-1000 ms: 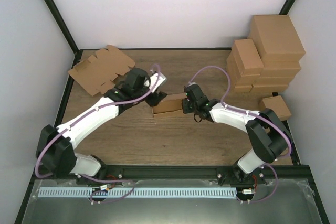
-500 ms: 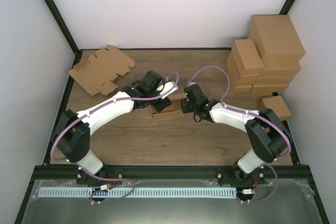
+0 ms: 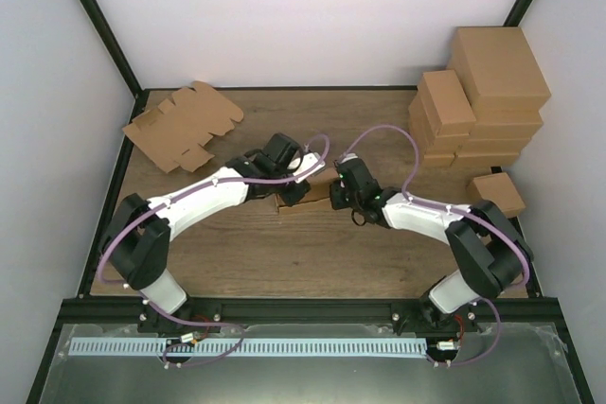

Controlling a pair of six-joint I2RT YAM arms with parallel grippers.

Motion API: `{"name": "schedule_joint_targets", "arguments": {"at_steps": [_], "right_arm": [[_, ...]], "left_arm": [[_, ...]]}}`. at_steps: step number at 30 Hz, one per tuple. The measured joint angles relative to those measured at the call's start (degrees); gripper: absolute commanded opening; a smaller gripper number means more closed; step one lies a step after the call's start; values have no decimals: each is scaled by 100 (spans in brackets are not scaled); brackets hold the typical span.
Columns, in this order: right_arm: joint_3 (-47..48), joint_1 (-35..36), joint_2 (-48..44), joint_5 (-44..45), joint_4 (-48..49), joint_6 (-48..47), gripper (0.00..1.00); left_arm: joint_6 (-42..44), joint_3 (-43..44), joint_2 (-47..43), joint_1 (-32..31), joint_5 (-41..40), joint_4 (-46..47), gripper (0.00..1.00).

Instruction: Fold the paper box

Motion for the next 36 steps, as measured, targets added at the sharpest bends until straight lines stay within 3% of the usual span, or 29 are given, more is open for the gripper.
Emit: {"name": "schedule_joint_targets", "arguments": {"at_steps": [12,19,28,34,36], "right_arm": [[-833,0,-1255,-402,-160,2,37],[-1397,-85,-2253,-654,-203,66,39],[-1266,-1049,-2468,-1436,-354,295,43],[-509,-1681,-2238,-2245,-413,295,50],[-179,-1744,-1906,-2494,-415,247,52]], "left_arm": [[-232,-170,275,-44,63,249,25],[-313,-197,374,-48,136,273,35],[-487,-413,555,-48,479,481,47],[-623,-422,743,-48,649,625,50],[-640,-422,761,-48,693,678,56]]}}
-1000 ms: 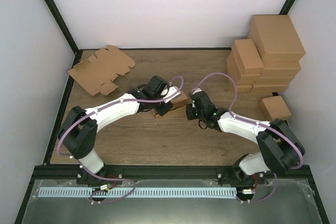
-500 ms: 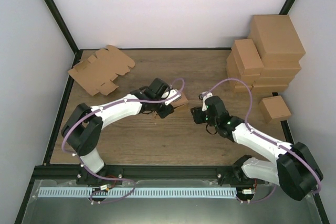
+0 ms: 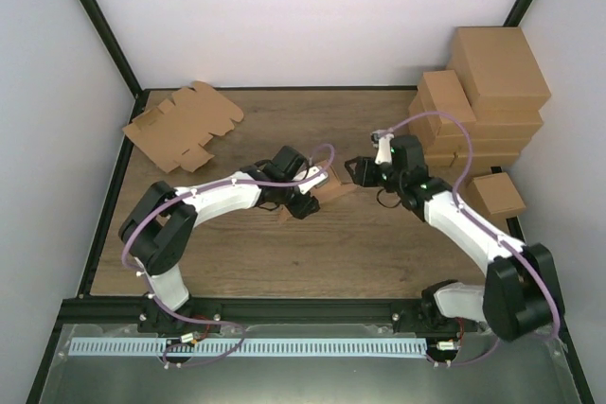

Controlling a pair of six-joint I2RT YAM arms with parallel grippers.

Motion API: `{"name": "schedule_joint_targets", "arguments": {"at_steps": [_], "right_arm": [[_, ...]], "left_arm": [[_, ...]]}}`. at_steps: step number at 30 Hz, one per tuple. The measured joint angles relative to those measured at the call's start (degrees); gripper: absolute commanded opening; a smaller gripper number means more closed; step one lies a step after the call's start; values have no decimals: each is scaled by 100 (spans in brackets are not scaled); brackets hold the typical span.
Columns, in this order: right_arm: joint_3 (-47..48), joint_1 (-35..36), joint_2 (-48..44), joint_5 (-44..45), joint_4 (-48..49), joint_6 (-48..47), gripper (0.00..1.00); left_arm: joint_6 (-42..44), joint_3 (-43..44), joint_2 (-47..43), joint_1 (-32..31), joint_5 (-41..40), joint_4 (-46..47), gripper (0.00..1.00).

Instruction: Fold the paper box

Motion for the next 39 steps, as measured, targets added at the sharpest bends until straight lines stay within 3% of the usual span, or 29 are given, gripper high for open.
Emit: {"name": "schedule_joint_targets", "arguments": {"at_steps": [2,4,5,10,14,18,21,27,35,39], "right_arm": [[310,-7,437,-225,-42,-74,52],[461,-7,763,-350,-79,-138,52],[505,-9,916,-407,-109,-168,53],[658,-9,1390,-629,-280,-308,54],[942,-11,1731,-837,-350,-494,57],[1272,-11,2107,-988,-350,-638,58],[1491,-11,2417,-1025,-343,-684,59],[1624,-13,2918,-1040,-334,-590,61],[1434,-15,3161,-1727,-33,-363,61],[734,11,2828,-2264,269,-149,61]], "left_arm": [[-48,0,0,0,55,31,69],[-92,0,-15,-4,92,48,97],[-151,0,-48,-13,109,46,100],[-372,-74,-514,-24,22,-55,100],[-649,-302,-1394,-26,-245,7,100],[-1257,-787,-2284,28,-1062,212,100],[-1956,-1069,-2555,487,-1471,186,100],[-3093,-1478,-2002,1915,-739,345,100],[-3875,-2068,-1663,2223,374,817,100],[-3993,-2074,-1821,2406,466,885,100]]}}
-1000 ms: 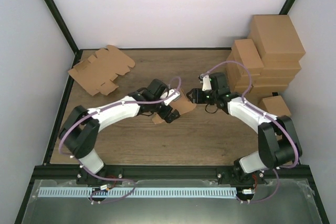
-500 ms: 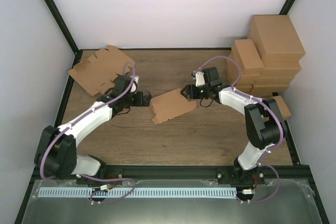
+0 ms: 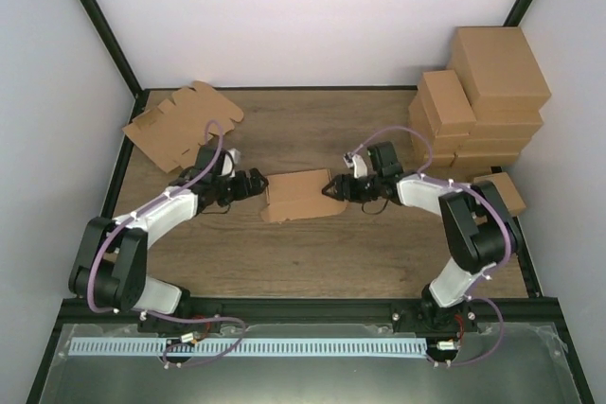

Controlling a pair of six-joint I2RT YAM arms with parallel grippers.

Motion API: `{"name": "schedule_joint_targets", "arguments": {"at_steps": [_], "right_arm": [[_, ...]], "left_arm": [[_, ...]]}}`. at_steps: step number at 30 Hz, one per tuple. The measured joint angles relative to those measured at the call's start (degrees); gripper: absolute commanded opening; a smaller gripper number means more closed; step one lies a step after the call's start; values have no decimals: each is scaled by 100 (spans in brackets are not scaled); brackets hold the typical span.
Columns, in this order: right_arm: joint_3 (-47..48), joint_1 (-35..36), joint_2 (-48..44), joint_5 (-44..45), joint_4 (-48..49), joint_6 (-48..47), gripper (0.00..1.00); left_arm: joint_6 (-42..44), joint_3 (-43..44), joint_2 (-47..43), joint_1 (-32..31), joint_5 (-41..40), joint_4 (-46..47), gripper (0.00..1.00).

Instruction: Fold the paper box

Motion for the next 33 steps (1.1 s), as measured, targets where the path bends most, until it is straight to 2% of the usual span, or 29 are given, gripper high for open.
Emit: {"name": "schedule_joint_targets", "arguments": {"at_steps": [5,10,15,24,33], "right_arm": [[-933,472,-962,-376,24,304,62],[-1069,1141,-1580,-415,-216,345,62],[-796,901,-1947,125,-640,155,64],[424,535,-492,365,-531,-251,63],[929,389,800,-63,-208,-389,55]], "left_arm": [[20,-2,-404,116,-17,-17,100],[181,-2,-507,125,-92,-186,100],[313,-4,-684,136,-153,-382,100],[299,-328,-1003,138,302,-402,100],[337,-452,-1185,138,520,-564,100]]}}
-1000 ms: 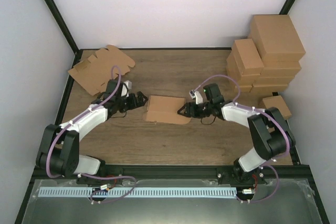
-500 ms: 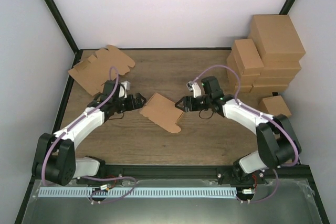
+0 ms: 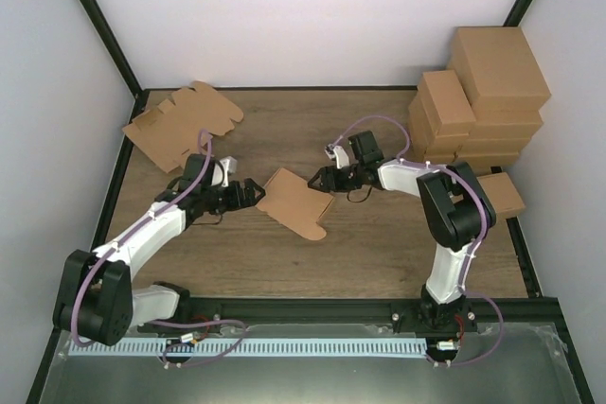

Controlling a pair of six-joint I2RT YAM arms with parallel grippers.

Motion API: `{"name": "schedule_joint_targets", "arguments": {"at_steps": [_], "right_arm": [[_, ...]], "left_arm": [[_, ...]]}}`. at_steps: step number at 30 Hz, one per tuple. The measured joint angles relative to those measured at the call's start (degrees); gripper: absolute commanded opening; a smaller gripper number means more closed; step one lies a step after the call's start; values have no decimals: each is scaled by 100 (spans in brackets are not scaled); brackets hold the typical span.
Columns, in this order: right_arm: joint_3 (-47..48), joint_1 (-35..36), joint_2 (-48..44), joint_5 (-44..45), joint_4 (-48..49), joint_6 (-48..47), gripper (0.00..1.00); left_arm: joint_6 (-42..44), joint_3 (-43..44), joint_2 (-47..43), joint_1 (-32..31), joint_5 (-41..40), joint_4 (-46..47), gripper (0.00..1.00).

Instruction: Fold the paper box

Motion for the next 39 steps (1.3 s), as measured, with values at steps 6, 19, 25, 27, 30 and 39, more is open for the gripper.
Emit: {"name": "schedule_joint_targets", "arguments": {"at_steps": [6,19,25,27,30,39], "right_arm": [[-7,-199,278,-435,164,-28,43],[-48,-739,610,-1193,507,-79,30],[-70,-1165,1036,-1349,588,-72,31],[-70,-1187,1045,-1392,614,-74,31],[-70,-1198,1043,-1388,627,-68,32],[-63,-1189,931,-1152,581,-66,35]], "left_arm": [[92,28,13,0,-4,-63,100],[317,1198,485,72,-157,-352,100],[400,1963,662,136,-175,-354,100],[376,2004,815,138,-140,-251,99],[184,1810,1117,138,107,68,95],[-341,1342,2400,-125,656,844,77]]}}
